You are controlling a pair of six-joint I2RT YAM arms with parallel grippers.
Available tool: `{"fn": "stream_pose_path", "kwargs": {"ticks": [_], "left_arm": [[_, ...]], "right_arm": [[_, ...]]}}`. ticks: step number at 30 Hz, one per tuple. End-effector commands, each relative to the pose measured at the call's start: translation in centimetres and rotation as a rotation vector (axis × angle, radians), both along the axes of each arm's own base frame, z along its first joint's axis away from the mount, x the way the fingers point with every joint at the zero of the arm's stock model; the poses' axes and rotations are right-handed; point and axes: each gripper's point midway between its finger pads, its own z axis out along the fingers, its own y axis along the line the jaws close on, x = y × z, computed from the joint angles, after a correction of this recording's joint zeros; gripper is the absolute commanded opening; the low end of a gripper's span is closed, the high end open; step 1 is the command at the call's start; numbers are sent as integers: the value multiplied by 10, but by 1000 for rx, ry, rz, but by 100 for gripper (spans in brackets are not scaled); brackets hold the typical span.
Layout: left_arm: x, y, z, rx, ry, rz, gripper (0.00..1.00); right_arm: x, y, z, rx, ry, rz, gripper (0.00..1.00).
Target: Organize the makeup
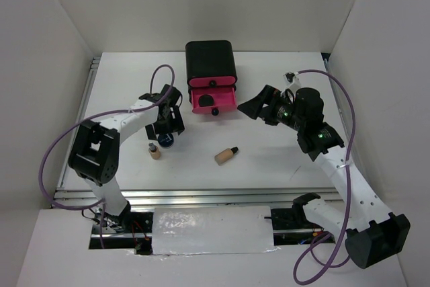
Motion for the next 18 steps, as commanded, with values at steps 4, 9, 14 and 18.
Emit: {"fn": "stream_pose_path", "kwargs": {"ticks": [4, 9, 14, 18], "left_arm": [[7, 4, -16, 1, 6, 16, 97], [4, 10, -20, 24, 19, 33, 97], [3, 15, -27, 34, 33, 43, 92], [4, 15, -35, 17, 37, 37, 79]], "right_arm": [[-1, 3, 26, 11, -73, 28, 100], [0, 3, 23, 12, -66, 24, 100], [2, 4, 22, 13, -62, 25, 100], [4, 5, 24, 14, -63, 26, 100]]}}
